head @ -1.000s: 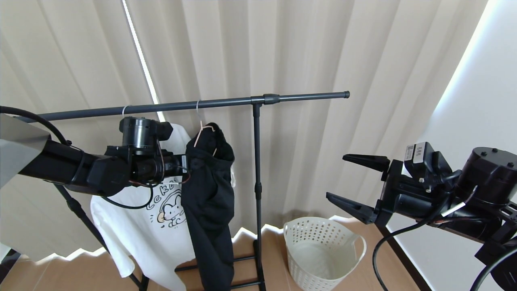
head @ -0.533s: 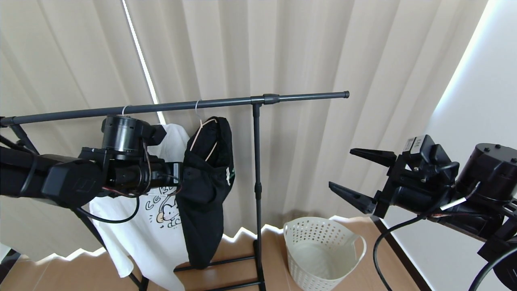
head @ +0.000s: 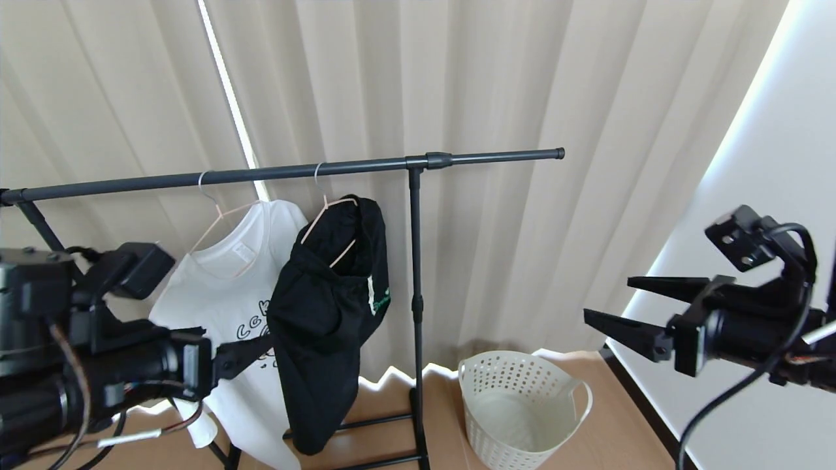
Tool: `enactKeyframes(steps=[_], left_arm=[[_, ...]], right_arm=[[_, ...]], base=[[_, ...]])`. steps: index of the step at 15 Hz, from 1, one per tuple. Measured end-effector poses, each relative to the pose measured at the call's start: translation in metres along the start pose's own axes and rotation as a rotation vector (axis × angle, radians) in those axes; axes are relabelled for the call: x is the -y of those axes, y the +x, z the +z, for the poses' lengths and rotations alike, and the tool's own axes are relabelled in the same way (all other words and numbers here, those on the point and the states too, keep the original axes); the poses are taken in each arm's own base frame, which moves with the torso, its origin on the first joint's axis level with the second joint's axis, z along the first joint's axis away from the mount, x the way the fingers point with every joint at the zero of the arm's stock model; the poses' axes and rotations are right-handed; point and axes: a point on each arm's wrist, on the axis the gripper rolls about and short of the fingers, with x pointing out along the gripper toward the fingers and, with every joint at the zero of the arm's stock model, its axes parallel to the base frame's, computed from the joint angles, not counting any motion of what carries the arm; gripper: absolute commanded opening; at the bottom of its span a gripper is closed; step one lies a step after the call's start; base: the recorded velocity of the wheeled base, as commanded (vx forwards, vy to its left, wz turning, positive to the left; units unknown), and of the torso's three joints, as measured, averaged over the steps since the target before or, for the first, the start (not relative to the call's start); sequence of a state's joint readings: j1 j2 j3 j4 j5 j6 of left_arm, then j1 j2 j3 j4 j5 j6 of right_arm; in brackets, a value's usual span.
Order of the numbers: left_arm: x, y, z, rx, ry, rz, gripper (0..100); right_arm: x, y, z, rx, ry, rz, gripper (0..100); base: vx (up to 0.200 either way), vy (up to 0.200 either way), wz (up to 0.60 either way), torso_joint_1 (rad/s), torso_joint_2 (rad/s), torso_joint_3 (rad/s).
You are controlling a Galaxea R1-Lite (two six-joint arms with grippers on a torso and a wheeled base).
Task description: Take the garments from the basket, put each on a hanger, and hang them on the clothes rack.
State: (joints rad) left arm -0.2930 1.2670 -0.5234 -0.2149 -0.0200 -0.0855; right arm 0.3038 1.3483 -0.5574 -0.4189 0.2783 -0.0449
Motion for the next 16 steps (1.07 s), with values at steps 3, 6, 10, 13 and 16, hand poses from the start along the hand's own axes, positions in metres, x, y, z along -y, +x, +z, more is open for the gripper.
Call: enactKeyframes(steps=[3,6,10,13,16], left_arm=[[-0.003,-0.048,-0.058,0.033,0.066,-0.008,100],[-0.008,-0.074,-0.116,0.065,0.095,-0.004,100],[-0.012,-0.094,-0.158,0.08,0.086,0.025,100],[-0.014,-0.101,-0.166,0.155,0.046,0.129,100],[-0.013,-0.108,-0.17,0.249,0.028,0.182,100]], right_arm=[[-0.016,-0.046,-0.04,-0.019,0.007,-0.045,100],[-0.028,-0.08,-0.099,-0.083,-0.025,-0.118,100],[-0.038,-0.115,-0.146,-0.133,-0.033,-0.138,100],[-0.042,-0.136,-0.162,-0.058,-0.033,-0.193,100],[-0.044,-0.147,-0.166,0.059,-0.006,-0.336,100]], base=[[0.0,0.0,0.0,0.0,0.0,0.0],[0.0,0.0,0.0,0.0,0.0,0.0],[0.0,0.0,0.0,0.0,0.0,0.0],[0.0,0.0,0.0,0.0,0.0,0.0],[0.0,0.0,0.0,0.0,0.0,0.0]])
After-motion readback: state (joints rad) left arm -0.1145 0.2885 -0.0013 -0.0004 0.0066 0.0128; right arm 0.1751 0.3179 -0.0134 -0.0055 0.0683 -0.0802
